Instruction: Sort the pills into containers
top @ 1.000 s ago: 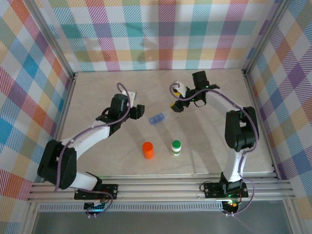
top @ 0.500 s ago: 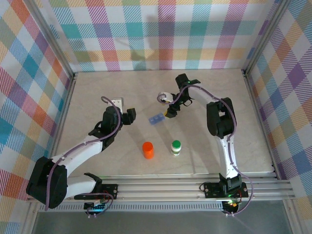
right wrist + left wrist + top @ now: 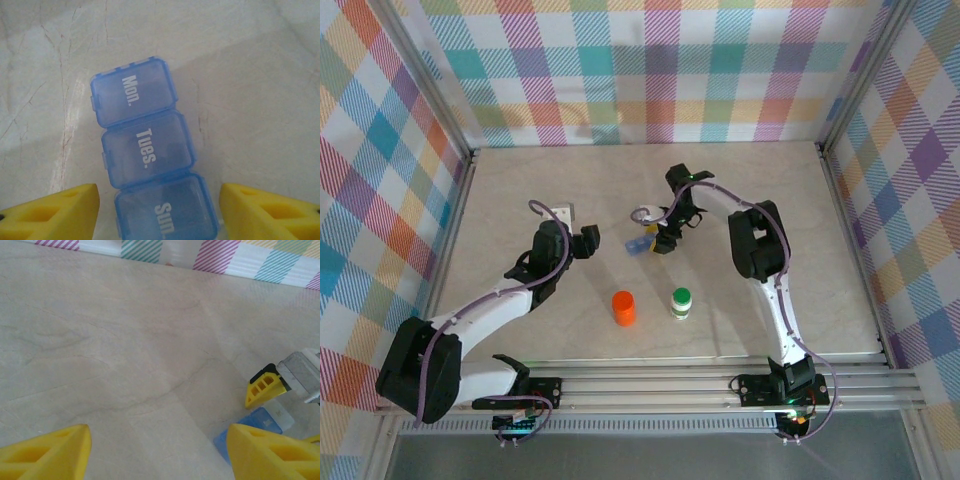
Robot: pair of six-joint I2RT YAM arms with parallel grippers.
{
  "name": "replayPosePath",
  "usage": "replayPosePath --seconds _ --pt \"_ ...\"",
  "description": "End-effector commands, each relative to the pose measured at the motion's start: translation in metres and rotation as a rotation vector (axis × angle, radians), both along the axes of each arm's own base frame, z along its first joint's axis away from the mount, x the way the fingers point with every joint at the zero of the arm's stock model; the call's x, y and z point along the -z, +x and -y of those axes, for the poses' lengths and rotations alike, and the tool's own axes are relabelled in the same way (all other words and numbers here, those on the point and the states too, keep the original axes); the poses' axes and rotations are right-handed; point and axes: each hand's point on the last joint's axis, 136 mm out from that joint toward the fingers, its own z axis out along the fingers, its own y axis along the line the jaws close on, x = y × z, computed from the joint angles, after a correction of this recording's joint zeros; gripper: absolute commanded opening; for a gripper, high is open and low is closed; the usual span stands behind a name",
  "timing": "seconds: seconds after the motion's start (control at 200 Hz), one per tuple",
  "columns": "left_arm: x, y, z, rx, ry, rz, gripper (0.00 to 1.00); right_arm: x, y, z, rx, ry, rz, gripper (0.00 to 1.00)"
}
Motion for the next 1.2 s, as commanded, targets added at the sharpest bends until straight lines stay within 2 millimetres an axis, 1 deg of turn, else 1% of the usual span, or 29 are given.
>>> replayPosePath --seconds 0.0,0.185,0.295,0.485,0.545,0.61,0.73,0.79,0.845,0.91,1.0,1.055,1.12,1.16,1.195 --pt "-0.005 0.005 0.001 0.002 -0.027 0.024 0.72 0.009 -0.009 -0.002 -0.040 0.003 -0.008 0.63" --pt "0.000 0.005 0.002 0.000 -0.027 0.011 0.71 0.017 -0.012 0.001 -0.046 -0.015 -0.002 0.59" --pt "0.004 0.005 0.002 -0.002 -0.027 0.001 0.71 0.017 -0.015 0.003 -0.047 -0.012 0.003 0.51" --pt "0.001 0.007 0.004 0.000 -0.039 0.004 0.71 0.016 -0.023 0.006 -0.044 -0.016 -0.006 0.42" --pt "-0.002 0.008 0.004 0.001 -0.041 0.008 0.71 0.010 -0.023 0.008 -0.033 -0.015 -0.006 0.37" --pt "-0.004 0.009 0.004 -0.002 -0.040 0.013 0.71 -0.003 -0.024 0.007 -0.016 0.000 -0.004 0.34" --pt "-0.015 0.016 0.011 0.035 -0.032 0.052 0.71 -0.038 -0.020 0.010 0.051 0.048 0.015 0.31" --pt "-0.028 0.021 0.021 0.082 -0.038 0.102 0.71 -0.054 -0.020 0.012 0.083 0.075 0.029 0.28" --pt "-0.041 0.026 0.034 0.148 -0.036 0.142 0.71 -0.064 -0.018 0.017 0.118 0.088 0.048 0.25" --pt "-0.057 0.029 0.054 0.268 -0.014 0.186 0.71 -0.073 -0.019 0.024 0.145 0.092 0.069 0.22" --pt "-0.068 0.031 0.086 0.462 0.064 0.252 0.71 -0.083 -0.025 0.034 0.179 0.094 0.071 0.19" --pt "-0.067 0.028 0.105 0.593 0.133 0.304 0.71 -0.088 -0.031 0.040 0.190 0.090 0.065 0.18" --pt "-0.062 0.014 0.129 0.802 0.208 0.339 0.73 -0.094 -0.039 0.048 0.205 0.079 0.056 0.15" --pt "-0.049 -0.001 0.141 0.966 0.270 0.330 0.74 -0.097 -0.043 0.052 0.210 0.078 0.057 0.15" --pt "-0.039 -0.009 0.147 1.066 0.303 0.304 0.74 -0.097 -0.045 0.054 0.211 0.079 0.064 0.15"
